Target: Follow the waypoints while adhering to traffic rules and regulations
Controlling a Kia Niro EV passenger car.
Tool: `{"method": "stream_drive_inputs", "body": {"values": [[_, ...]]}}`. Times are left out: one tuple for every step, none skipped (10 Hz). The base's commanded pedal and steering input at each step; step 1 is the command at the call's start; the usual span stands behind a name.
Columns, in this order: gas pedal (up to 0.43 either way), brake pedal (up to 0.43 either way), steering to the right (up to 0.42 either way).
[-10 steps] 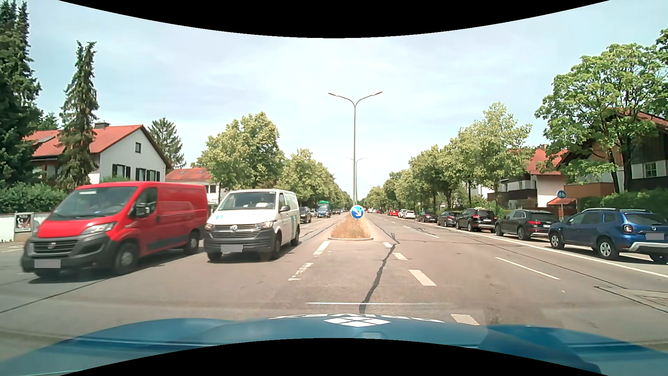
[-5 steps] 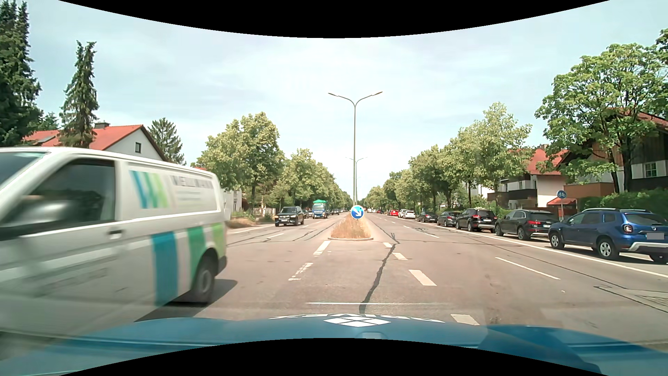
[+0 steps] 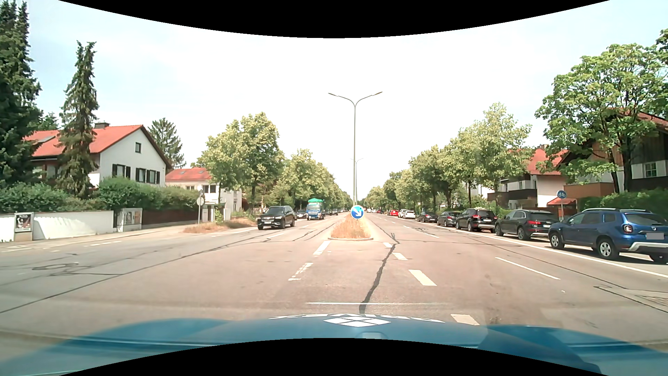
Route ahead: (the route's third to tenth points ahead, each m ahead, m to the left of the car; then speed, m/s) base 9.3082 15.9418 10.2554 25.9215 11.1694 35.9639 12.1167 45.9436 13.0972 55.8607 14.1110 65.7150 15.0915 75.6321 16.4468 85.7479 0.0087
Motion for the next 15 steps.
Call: {"method": "stream_drive_inputs", "body": {"values": [[0.0, 0.238, -0.003], [0.0, 0.238, -0.003], [0.0, 0.238, -0.003], [0.0, 0.238, -0.003], [0.0, 0.238, -0.003], [0.0, 0.238, -0.003], [0.0, 0.238, -0.003], [0.0, 0.238, -0.003], [0.0, 0.238, -0.002], [0.0, 0.238, -0.002], [0.0, 0.238, -0.002], [0.0, 0.238, -0.002], [0.0, 0.238, -0.002], [0.0, 0.238, -0.003], [0.0, 0.238, -0.003]]}}
